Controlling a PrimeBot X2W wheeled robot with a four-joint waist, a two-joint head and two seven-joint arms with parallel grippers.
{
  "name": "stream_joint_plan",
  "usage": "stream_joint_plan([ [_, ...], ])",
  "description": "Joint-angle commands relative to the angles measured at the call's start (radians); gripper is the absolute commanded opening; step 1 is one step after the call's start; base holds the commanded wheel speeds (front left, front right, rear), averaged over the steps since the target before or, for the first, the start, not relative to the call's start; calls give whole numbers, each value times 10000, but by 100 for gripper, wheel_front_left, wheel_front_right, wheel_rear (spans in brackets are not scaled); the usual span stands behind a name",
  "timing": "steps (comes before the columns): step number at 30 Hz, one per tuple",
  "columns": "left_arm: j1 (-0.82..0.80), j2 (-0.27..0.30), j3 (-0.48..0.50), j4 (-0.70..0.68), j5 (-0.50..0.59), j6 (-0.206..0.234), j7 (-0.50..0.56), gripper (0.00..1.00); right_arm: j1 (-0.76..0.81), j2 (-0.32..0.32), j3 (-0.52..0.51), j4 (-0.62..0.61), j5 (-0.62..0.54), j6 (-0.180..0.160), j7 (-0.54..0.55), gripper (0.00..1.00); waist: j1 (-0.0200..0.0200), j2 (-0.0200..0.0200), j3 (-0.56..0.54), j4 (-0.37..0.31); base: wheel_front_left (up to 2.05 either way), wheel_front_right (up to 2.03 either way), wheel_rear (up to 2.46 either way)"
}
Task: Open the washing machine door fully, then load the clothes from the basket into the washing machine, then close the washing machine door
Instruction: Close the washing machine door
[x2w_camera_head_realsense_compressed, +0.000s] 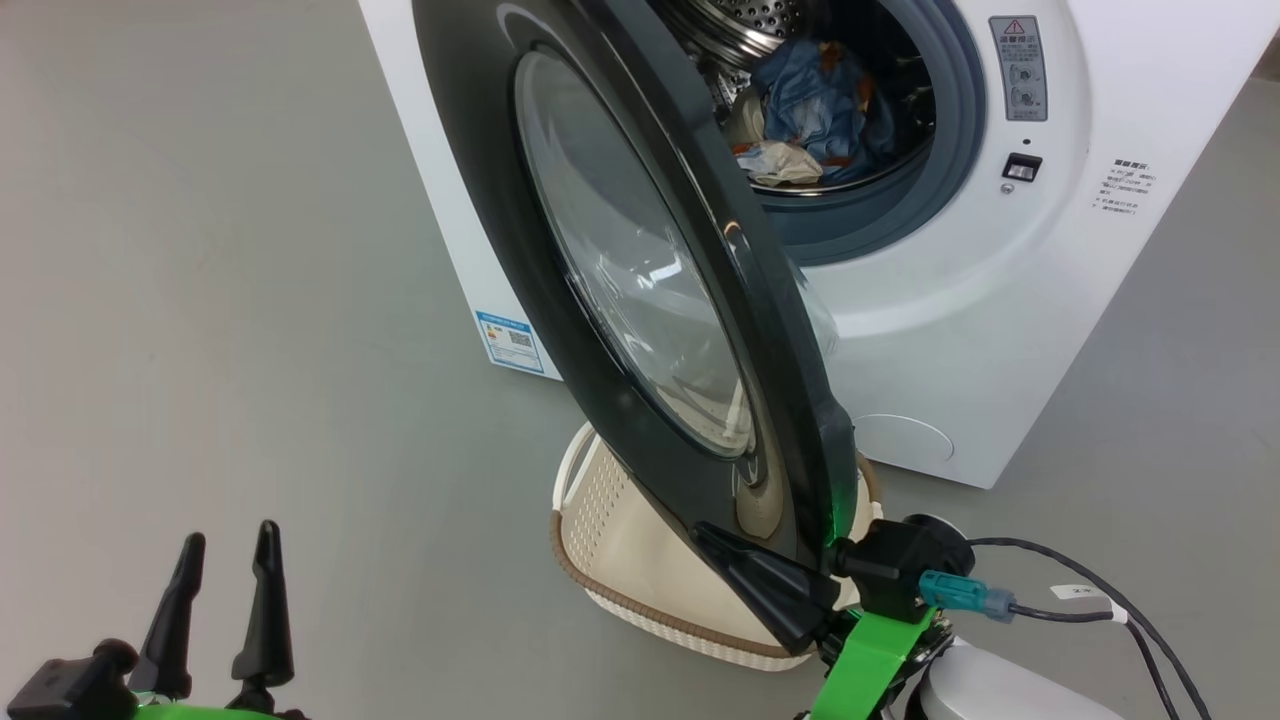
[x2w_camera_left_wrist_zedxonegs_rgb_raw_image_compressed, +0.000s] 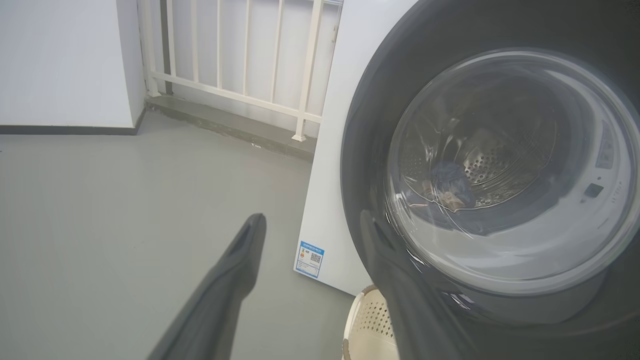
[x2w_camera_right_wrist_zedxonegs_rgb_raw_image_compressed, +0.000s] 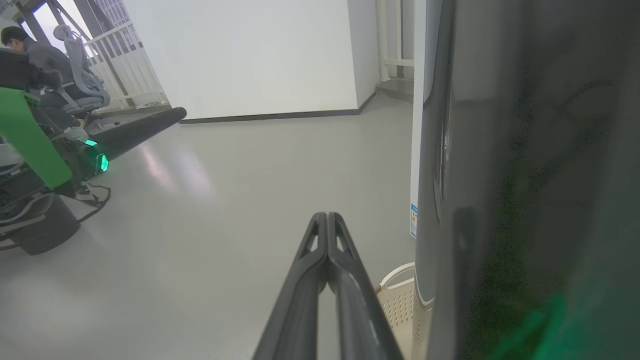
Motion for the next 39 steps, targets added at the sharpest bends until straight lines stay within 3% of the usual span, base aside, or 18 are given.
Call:
stream_joint_plan([
  [1,-495,265,387,-182,-64,-34,-65,100,-184,80,-30,-134,104,44,-80,0,-1,0,17,-25,0,0,0],
  [16,-645,360,275,-137,-57,-35,-65,100,-279,75,-117,221,285,44,-80,0,-1,0,1,-104,0,0,0],
  [39,-1012,626,164,-302,-206,-35,-65,100,-601,-251,-2394,699,-286,44,-80,0,-1,0,864,-162,0,0,0],
])
